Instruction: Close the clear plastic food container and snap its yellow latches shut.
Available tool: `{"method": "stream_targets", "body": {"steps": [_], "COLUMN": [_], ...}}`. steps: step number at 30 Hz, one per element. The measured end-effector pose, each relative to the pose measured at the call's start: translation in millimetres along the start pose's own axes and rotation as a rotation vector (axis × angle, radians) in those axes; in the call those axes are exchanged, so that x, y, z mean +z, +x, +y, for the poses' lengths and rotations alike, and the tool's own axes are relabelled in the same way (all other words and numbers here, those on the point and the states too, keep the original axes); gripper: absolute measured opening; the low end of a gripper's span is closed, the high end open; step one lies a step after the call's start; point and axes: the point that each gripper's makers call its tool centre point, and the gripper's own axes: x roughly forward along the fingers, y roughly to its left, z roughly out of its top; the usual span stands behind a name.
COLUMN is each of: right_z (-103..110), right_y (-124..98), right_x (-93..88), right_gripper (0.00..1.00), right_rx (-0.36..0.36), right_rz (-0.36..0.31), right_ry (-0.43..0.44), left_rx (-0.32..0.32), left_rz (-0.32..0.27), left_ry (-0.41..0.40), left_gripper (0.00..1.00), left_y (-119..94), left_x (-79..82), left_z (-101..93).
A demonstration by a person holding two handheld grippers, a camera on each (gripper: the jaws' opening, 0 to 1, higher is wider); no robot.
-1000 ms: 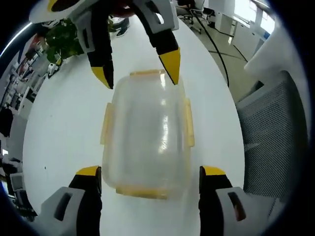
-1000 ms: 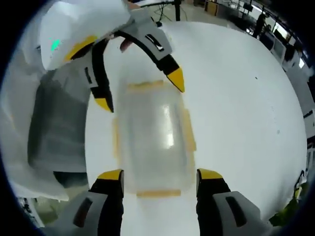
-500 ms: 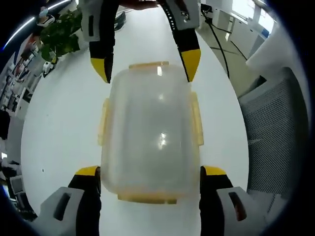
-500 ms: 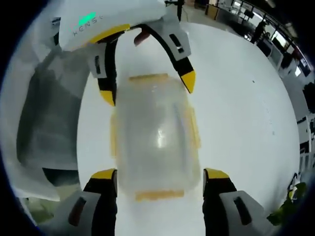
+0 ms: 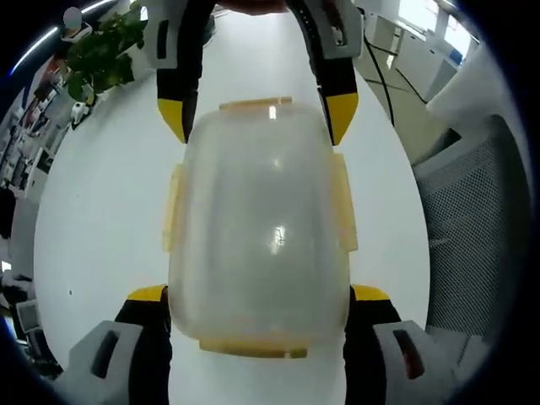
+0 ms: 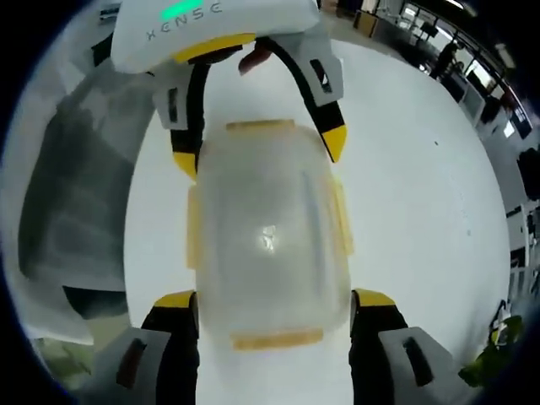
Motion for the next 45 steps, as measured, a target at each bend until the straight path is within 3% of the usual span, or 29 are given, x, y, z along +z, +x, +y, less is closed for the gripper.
{"method": "stream_targets", "body": {"steps": [10, 23, 45], "right_z": [2.7, 13.5, 27.6], "right_y": [1.4, 7.9, 25.2], "right_x": [1.9, 20.9, 70.8], "right_gripper": [0.72, 0.72, 0.73], "right_rx": [0.001, -0.008, -0.004], "right_rz": [0.019, 0.006, 0.018], "right_ry": [0.015, 0.036, 0.013], "left_rx": [-0.001, -0.002, 0.013], "left_rz": [-0.003, 0.006, 0.007], "left_ry": [0.004, 0.016, -0.014], "left_gripper": [0.85, 0.85, 0.85], "left_y": [-0.4, -6.4, -24.8], "left_x": [-2.3, -21.1, -70.8], "left_z": [-1.0, -8.6, -21.6]}}
